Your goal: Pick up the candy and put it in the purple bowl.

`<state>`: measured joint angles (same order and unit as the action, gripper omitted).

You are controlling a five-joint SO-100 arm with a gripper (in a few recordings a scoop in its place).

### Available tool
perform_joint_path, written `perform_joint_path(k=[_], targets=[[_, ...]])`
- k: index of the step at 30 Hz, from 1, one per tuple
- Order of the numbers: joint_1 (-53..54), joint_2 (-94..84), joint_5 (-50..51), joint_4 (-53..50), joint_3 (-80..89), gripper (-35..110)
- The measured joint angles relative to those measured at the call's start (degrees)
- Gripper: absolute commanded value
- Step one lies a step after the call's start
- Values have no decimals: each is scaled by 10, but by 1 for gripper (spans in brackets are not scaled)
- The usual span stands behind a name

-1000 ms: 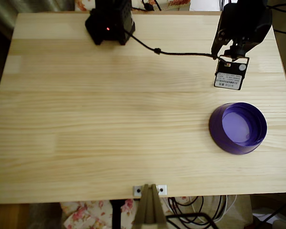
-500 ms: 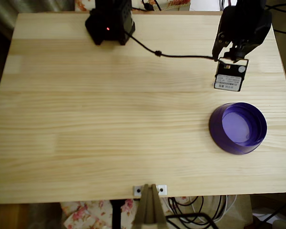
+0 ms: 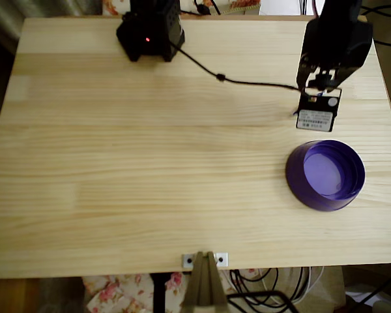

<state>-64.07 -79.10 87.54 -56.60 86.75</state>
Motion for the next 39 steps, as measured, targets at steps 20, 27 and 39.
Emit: perform_joint_path(k=[20,27,39], targets=[[2,76,0,-69,-80,21],[1,76,0,-58,-60,22],[-2,75,2,-41,-49,24]])
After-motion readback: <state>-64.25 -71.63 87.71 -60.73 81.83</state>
